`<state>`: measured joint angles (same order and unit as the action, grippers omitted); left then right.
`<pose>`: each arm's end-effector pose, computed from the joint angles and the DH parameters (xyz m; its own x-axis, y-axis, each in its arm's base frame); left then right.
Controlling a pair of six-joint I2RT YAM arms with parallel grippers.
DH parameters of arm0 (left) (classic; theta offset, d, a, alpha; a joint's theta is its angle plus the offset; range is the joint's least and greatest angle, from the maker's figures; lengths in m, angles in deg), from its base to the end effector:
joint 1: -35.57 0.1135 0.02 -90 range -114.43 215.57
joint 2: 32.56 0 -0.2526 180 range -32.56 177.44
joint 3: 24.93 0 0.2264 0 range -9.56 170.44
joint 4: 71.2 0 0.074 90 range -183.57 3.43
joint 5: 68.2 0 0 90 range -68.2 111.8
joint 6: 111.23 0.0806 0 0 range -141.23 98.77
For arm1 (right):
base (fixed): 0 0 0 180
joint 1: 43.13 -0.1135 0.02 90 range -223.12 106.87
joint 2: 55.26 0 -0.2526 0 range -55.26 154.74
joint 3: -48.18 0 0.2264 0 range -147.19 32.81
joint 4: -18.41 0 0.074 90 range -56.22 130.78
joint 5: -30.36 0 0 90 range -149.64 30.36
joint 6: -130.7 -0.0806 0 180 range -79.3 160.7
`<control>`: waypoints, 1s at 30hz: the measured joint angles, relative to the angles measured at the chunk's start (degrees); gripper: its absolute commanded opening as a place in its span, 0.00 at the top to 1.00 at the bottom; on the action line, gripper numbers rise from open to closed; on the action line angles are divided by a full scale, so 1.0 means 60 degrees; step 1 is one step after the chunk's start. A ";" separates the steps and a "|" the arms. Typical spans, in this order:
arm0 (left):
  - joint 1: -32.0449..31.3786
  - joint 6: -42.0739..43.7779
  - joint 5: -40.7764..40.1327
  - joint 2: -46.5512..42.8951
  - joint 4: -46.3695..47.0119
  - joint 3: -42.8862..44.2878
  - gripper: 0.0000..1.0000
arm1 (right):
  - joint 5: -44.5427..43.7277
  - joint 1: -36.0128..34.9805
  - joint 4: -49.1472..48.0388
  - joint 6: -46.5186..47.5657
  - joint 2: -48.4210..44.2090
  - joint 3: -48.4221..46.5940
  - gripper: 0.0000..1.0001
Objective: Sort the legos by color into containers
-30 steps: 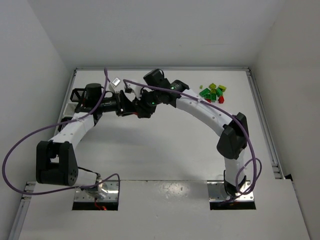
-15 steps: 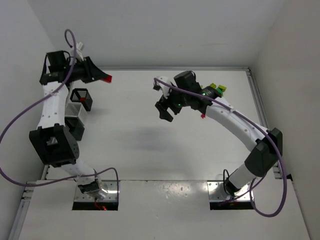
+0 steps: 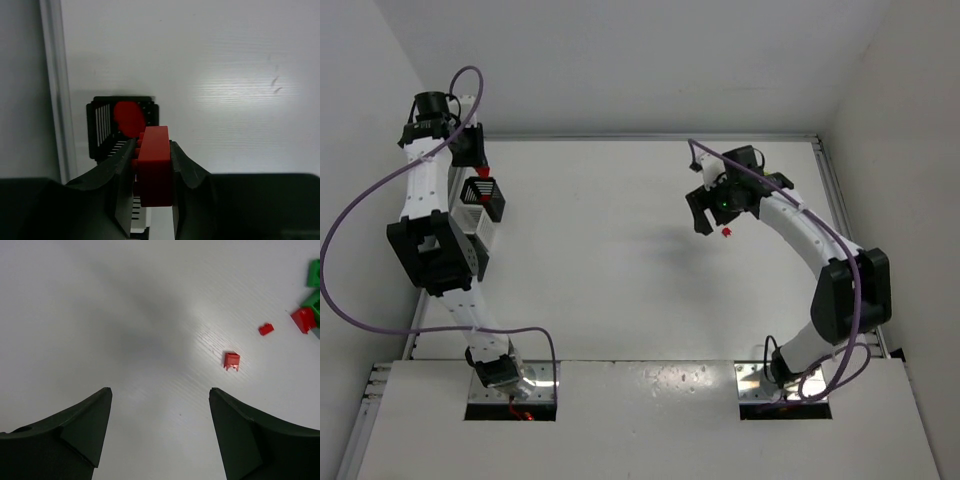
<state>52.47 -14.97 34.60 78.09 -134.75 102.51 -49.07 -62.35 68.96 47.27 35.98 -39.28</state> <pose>0.4170 0.1080 0.3041 -0.7079 -0.1040 -0.6986 -0.0614 0.9944 -0.0857 0.3169 0.1261 0.2266 -0.7135 -0.3679 -0.5963 -0.5096 0.8566 0.0813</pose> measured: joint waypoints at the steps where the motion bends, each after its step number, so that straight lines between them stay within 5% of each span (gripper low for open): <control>1: 0.0033 0.0066 -0.0215 0.0113 -0.0011 -0.0011 0.95 | 0.0025 0.0175 0.0004 -0.0044 0.0044 0.0004 0.21; 8: 0.0084 0.0310 -0.1264 0.0255 0.0004 -0.0153 0.93 | 0.0270 0.1501 0.0204 -0.0157 0.0171 0.0000 0.21; 15: 0.0084 0.0342 -0.1603 0.0415 0.0066 -0.0696 0.73 | 0.0739 0.2714 0.0739 -0.0222 0.1035 -0.0637 0.21; 23: 0.0084 0.0164 -0.1861 0.0878 0.0091 -0.0783 0.36 | 0.0903 0.4120 0.1115 -0.0353 0.1931 -0.1978 0.21; 30: 0.0146 0.0040 -0.1497 0.0885 0.0204 -0.0758 0.32 | 0.1020 0.4907 0.1195 -0.0350 0.2543 -0.2685 0.26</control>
<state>53.35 -14.73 25.62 83.40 -133.53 97.96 -42.95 -32.91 76.13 45.17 51.24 -55.39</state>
